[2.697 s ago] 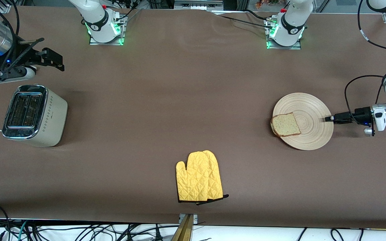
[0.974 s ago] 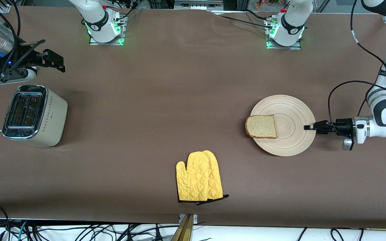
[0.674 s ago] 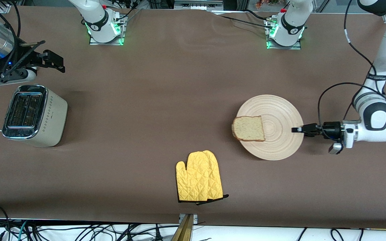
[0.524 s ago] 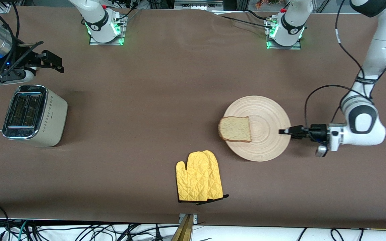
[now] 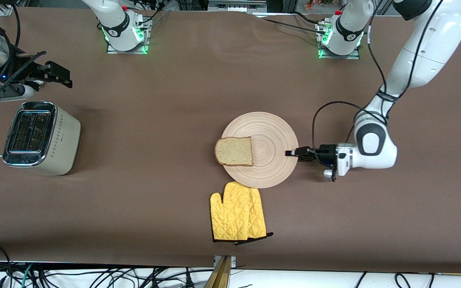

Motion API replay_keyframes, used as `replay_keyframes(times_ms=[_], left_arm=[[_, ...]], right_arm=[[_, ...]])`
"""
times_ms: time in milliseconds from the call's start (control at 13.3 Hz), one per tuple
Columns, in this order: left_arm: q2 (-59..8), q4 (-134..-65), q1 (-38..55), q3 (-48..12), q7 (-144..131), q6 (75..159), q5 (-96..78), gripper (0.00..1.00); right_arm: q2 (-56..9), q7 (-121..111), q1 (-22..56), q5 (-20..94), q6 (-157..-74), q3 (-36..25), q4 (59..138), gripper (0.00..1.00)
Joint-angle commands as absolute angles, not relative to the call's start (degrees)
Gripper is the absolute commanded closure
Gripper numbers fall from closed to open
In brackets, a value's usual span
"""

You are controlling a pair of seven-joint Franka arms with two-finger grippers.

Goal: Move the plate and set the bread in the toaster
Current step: 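Slide the wooden plate with the left gripper toward the table middle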

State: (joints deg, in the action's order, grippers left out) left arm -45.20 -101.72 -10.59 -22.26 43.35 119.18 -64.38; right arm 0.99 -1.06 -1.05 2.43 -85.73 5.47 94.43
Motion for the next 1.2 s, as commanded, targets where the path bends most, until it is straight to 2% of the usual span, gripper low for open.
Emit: replay_keyframes(times_ms=[0, 150, 1049, 1124], left_arm=[[-44.4, -103.7, -6.8, -22.5, 46.6, 120.7, -71.1, 1.00], [-45.2, -104.8, -4.5, -22.5, 51.9, 124.3, -75.6, 1.00], [-48.2, -104.7, -1.5, -22.1, 56.0, 126.8, -77.5, 1.00], [-48.0, -104.7, -1.6, -22.1, 56.0, 126.7, -77.5, 0.93]], right_arm=[[1.1, -1.8, -1.2, 3.1, -86.1, 4.8, 94.8, 0.00], [0.9, -1.8, -1.2, 3.1, -86.1, 4.8, 94.8, 0.00], [0.4, -1.8, -1.2, 3.1, -86.3, 4.7, 94.9, 0.00], [0.4, -1.8, -1.2, 3.2, -86.3, 4.7, 95.0, 0.00]])
